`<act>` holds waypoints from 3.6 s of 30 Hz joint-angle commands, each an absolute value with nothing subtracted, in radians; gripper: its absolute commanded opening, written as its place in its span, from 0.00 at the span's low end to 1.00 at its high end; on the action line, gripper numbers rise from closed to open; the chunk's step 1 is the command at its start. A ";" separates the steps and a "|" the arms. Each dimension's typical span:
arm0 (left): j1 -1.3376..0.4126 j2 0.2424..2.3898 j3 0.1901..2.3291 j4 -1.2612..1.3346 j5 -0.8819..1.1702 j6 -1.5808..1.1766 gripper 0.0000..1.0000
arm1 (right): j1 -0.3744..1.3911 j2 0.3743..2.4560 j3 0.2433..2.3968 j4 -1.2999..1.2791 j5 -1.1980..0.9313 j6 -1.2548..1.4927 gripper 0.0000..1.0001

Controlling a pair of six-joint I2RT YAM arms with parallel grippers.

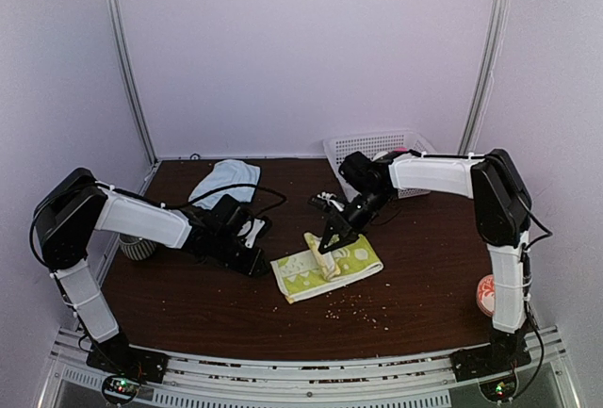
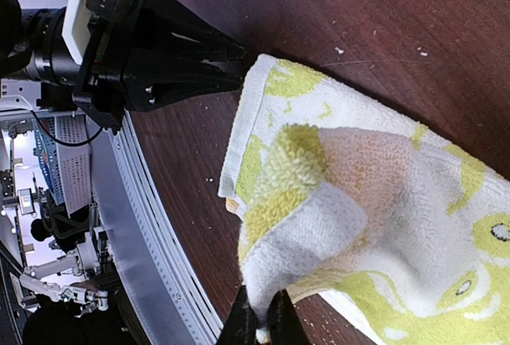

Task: Roll the towels
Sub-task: Fold the towel at the center of the board, then rotate the towel at the center of the board.

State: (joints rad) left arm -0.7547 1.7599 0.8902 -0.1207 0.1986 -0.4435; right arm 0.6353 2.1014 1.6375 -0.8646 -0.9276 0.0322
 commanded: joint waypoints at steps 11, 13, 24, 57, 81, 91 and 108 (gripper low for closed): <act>-0.761 1.765 0.863 -0.101 0.202 -0.458 0.23 | 0.716 2.183 1.749 -0.923 -0.938 0.046 0.00; -0.761 1.759 0.855 -0.095 0.203 -0.462 0.23 | 0.720 2.178 1.758 -0.924 -0.936 0.049 0.00; -0.761 1.745 0.840 -0.081 0.195 -0.470 0.23 | 0.747 2.216 1.778 -0.900 -0.925 0.070 0.00; -0.902 1.748 0.951 0.074 0.298 -0.568 0.16 | 0.597 2.037 1.473 -0.645 -0.393 -0.129 0.15; -0.785 1.874 1.050 -0.158 0.109 -0.389 0.16 | 0.697 1.784 1.172 -0.908 -0.751 -0.345 0.18; -0.790 1.746 1.128 -0.134 0.239 -0.415 0.28 | 0.539 1.635 1.216 -0.931 -0.831 -0.389 0.22; -0.798 2.051 1.335 -0.187 0.166 -0.481 0.09 | 0.282 1.092 0.778 -0.148 -0.337 -0.095 0.43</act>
State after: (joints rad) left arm -0.7925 1.9850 1.2648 -0.1921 0.1699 -0.4820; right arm 0.3031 1.0927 0.7773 -0.3092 -0.5121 -0.1581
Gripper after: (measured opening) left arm 0.095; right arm 0.168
